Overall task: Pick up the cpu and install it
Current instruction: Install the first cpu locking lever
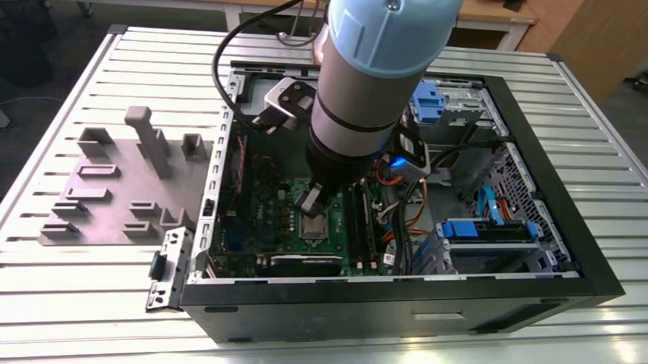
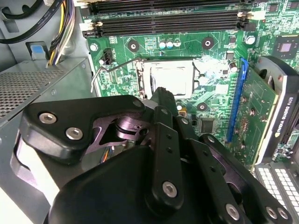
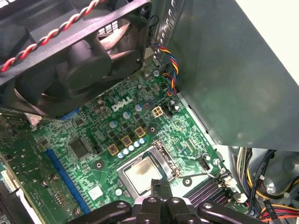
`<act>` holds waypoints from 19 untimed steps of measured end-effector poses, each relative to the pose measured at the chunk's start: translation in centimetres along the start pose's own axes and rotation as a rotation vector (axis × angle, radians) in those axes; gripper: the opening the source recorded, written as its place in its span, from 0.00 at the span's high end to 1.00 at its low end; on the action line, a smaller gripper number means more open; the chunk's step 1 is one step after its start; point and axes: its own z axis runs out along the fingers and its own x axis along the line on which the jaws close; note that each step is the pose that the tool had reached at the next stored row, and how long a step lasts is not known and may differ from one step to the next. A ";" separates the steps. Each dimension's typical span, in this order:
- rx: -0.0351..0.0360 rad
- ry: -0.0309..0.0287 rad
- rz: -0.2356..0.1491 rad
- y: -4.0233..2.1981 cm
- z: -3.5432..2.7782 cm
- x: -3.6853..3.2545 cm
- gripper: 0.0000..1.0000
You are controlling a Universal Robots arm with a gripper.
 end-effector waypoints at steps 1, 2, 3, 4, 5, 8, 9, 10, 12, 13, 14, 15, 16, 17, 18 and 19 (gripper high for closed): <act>0.0000 -0.0002 0.000 0.01 -0.07 -0.01 0.89; 0.0000 -0.0001 0.000 0.02 -0.16 -0.02 0.89; 0.0000 -0.0002 0.000 0.02 -0.17 -0.02 0.89; -0.0001 -0.0004 0.000 0.03 -0.17 -0.02 0.89; -0.0001 -0.0006 0.000 0.03 -0.17 -0.03 0.89; -0.0001 -0.0003 0.000 0.03 -0.20 -0.03 0.89; 0.0000 -0.0002 0.000 0.05 -0.32 -0.04 0.89; 0.0000 -0.0002 0.000 0.06 -0.43 -0.05 0.89; 0.0000 -0.0001 0.000 0.06 -0.44 -0.05 0.89; 0.0000 -0.0002 0.000 0.06 -0.44 -0.05 0.89; 0.0000 -0.0002 0.000 0.06 -0.45 -0.05 0.89; 0.0000 -0.0002 0.000 0.06 -0.45 -0.05 0.89; 0.0000 -0.0002 0.000 0.07 -0.46 -0.05 0.89; -0.0001 -0.0003 0.000 0.07 -0.46 -0.05 0.89; 0.0000 -0.0002 0.000 0.07 -0.47 -0.05 0.89; -0.0001 -0.0002 0.000 0.06 -0.47 -0.06 0.89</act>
